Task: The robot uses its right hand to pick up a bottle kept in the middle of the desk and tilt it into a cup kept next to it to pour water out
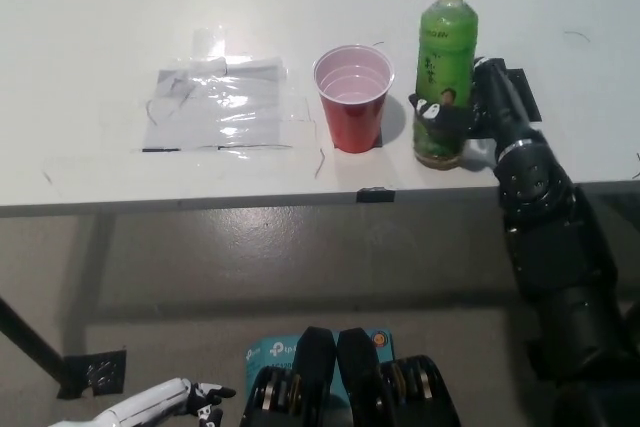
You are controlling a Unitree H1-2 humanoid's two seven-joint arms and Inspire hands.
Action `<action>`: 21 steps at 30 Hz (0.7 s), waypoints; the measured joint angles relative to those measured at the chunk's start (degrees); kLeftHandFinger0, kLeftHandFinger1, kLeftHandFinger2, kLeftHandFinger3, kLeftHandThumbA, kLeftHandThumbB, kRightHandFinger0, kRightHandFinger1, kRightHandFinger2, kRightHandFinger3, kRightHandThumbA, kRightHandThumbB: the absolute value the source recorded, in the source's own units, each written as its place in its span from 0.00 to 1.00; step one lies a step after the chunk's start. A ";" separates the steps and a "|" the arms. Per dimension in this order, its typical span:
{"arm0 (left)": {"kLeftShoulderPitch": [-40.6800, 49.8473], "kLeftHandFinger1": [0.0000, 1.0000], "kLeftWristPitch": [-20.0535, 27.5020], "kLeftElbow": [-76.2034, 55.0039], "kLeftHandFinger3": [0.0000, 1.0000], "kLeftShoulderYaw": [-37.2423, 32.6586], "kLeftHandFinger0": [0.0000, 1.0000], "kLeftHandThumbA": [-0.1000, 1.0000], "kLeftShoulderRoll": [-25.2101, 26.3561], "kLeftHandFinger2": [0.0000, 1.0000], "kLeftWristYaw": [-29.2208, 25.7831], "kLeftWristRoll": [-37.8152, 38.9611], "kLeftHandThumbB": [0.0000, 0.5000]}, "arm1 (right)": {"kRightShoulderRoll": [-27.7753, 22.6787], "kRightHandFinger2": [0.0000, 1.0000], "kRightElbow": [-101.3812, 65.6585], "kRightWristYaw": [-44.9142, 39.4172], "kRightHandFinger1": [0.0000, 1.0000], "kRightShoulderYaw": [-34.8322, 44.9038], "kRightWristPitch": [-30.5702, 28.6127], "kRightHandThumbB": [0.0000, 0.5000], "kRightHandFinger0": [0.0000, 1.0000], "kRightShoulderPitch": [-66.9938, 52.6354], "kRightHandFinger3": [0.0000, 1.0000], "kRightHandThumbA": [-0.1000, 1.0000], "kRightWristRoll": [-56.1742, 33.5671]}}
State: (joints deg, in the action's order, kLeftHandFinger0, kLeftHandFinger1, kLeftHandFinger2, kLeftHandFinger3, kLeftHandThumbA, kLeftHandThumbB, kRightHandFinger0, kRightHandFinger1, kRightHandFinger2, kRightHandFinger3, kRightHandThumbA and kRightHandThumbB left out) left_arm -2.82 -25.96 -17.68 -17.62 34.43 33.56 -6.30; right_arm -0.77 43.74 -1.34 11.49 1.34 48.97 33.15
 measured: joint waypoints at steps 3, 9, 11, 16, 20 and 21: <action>0.04 1.00 0.00 0.00 1.00 0.01 1.00 1.00 0.00 1.00 -0.01 -0.02 0.86 | 1.45 0.00 0.50 0.27 0.00 2.70 -1.45 0.14 0.00 -0.05 0.09 0.00 -3.24; 0.08 1.00 0.09 0.00 1.00 0.03 1.00 1.00 0.00 1.00 -0.01 -0.03 0.87 | 3.16 0.00 1.23 2.76 0.00 4.27 -5.96 0.06 0.00 -0.97 0.07 0.00 -6.88; 0.11 1.00 0.14 0.00 1.00 0.03 1.00 1.00 0.00 1.00 -0.02 -0.03 0.86 | 3.06 0.00 1.90 3.92 0.00 3.95 -7.35 0.09 0.00 -1.50 0.07 0.00 -6.93; 0.14 1.00 0.13 -0.01 1.00 0.06 1.00 1.00 0.00 1.00 -0.01 -0.03 0.83 | 1.95 0.00 3.19 7.41 0.00 0.79 -11.11 0.48 0.00 -3.10 0.10 0.00 -6.06; 0.14 1.00 0.12 -0.01 1.00 0.16 1.00 0.99 0.00 1.00 -0.02 -0.01 0.84 | 0.06 0.00 4.08 10.43 0.00 -3.71 -13.64 0.59 0.00 -3.34 0.08 0.00 -4.59; 0.14 1.00 0.12 -0.01 1.00 0.19 1.00 1.00 0.00 1.00 -0.01 -0.01 0.84 | -0.60 0.00 4.25 11.23 0.00 -5.17 -14.31 0.60 0.00 -3.34 0.07 0.00 -4.03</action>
State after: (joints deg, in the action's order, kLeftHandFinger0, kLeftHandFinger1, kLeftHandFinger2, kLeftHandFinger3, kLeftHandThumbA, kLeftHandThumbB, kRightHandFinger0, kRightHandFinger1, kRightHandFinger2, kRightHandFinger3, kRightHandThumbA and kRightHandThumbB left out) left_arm -2.68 -25.85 -17.69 -17.43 34.42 33.55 -6.30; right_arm -1.37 47.99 9.89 6.31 -12.96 45.63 29.12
